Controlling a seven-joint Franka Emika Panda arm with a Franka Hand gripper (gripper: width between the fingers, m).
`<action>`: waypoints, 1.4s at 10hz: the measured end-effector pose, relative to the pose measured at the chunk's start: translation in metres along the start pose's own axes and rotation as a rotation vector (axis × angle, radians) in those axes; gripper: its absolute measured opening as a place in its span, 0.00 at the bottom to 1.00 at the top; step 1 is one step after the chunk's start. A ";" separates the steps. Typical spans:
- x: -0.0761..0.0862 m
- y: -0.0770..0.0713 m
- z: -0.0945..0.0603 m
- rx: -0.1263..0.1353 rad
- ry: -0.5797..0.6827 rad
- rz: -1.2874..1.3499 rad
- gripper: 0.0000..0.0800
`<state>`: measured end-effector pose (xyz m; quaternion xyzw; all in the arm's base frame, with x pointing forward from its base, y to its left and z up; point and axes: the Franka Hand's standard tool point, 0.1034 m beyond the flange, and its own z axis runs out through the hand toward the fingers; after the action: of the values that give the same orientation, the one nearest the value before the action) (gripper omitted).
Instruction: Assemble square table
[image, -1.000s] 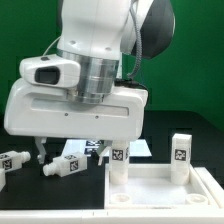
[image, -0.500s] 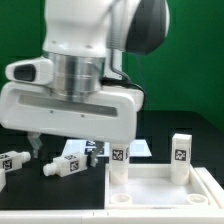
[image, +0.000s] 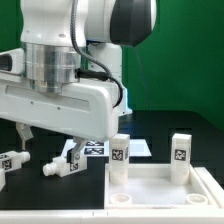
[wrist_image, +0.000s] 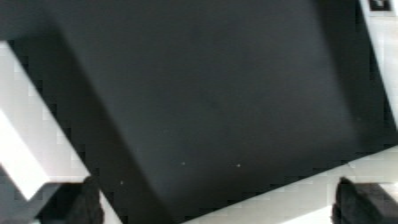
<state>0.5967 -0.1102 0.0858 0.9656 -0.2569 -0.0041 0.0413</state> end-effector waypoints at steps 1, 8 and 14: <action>0.000 0.002 0.000 0.004 -0.004 0.000 0.81; -0.046 0.039 0.032 0.089 -0.128 0.148 0.81; -0.104 0.067 0.060 0.177 -0.325 0.275 0.81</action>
Offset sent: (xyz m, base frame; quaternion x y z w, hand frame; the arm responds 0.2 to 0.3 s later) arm -0.0661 -0.0030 -0.0245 0.0948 -0.1069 0.0837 0.9862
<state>0.4714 -0.1208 0.0302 0.9080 -0.3886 -0.1311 -0.0853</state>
